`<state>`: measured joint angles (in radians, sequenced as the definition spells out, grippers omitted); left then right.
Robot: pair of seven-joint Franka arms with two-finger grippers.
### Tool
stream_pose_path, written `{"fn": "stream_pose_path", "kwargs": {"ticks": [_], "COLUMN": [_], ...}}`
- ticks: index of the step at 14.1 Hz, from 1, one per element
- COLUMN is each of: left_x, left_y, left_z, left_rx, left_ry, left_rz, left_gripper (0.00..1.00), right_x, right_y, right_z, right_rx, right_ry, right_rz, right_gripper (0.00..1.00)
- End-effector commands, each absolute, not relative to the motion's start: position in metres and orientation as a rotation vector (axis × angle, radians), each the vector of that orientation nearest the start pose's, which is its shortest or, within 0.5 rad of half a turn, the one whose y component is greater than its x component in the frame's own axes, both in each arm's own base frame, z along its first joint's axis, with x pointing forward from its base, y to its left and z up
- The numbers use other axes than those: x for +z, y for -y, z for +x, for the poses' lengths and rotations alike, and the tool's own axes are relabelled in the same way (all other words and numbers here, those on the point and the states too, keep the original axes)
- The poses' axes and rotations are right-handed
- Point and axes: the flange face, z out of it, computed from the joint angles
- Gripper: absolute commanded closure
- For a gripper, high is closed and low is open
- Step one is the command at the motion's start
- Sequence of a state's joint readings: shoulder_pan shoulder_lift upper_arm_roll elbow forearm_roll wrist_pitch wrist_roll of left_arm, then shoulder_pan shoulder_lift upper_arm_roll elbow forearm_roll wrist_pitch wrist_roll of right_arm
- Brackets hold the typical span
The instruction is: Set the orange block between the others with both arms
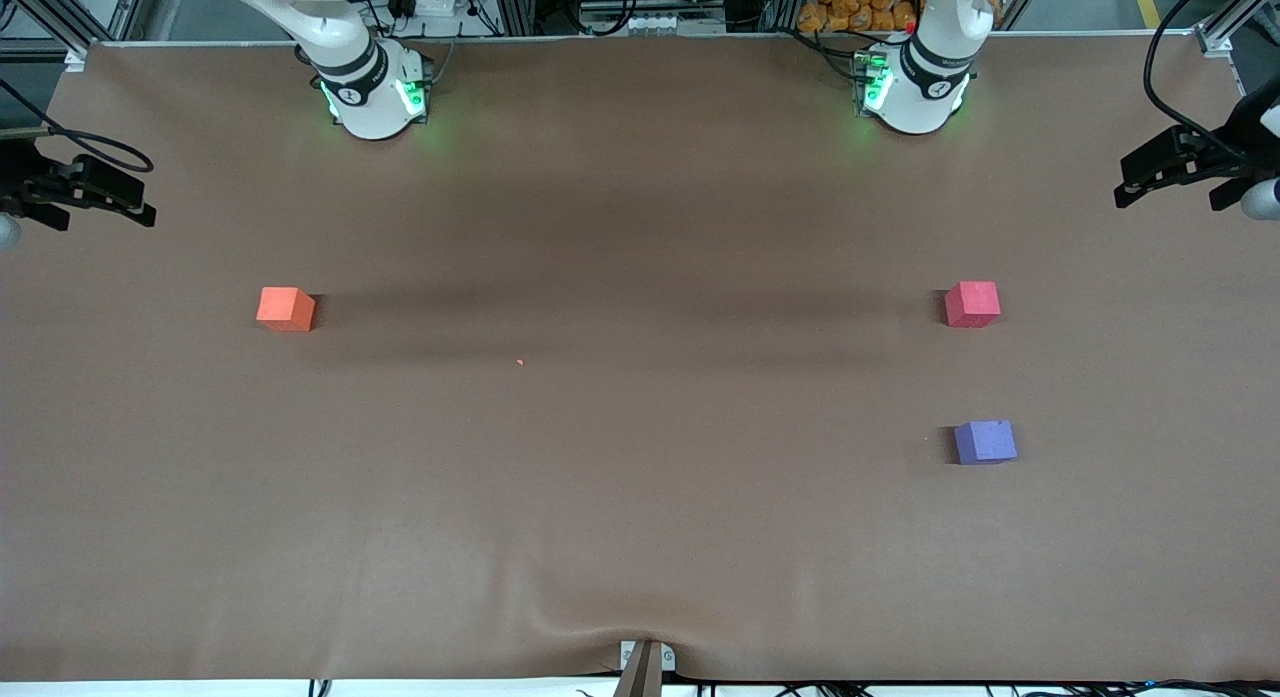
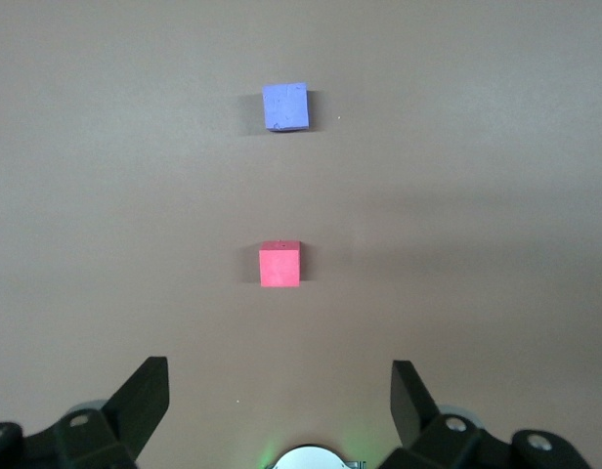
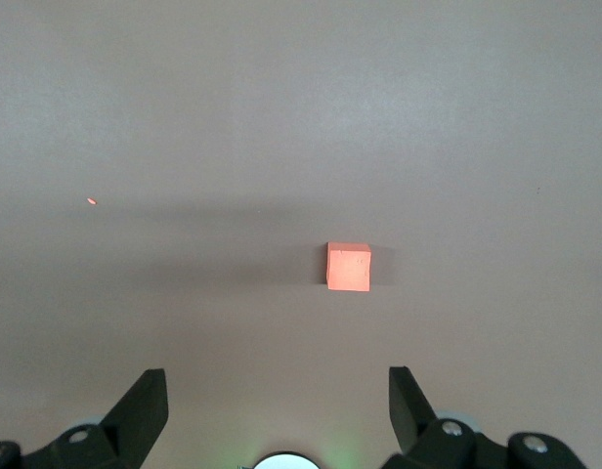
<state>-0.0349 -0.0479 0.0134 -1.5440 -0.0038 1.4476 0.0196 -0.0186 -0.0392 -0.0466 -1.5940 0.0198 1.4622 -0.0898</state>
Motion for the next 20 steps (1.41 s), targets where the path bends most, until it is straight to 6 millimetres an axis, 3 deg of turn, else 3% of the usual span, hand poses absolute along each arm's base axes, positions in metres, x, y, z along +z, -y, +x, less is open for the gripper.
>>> {"fn": "stream_pose_path", "kwargs": {"ticks": [1,12,20], "left_x": [0.657,0.647,0.651], "left_y": [0.012,0.022,0.013], "left_z": [0.523,0.529,0.529], "left_rx": [0.084,0.112,0.093], "left_ry": [-0.088,-0.097,-0.087], "left_rz": [-3.136,-3.114,-3.116], "left_gripper": [0.00,0.00,0.00], "right_x": [0.627,0.626,0.596], "right_y": [0.031,0.029,0.020], "right_z": [0.531,0.531,0.531], "right_rx": [0.150,0.150,0.248], "right_ry": [0.047,0.054,0.084], "right_rz": [-3.112,-3.112,-3.103], "right_gripper": [0.00,0.00,0.00]}}
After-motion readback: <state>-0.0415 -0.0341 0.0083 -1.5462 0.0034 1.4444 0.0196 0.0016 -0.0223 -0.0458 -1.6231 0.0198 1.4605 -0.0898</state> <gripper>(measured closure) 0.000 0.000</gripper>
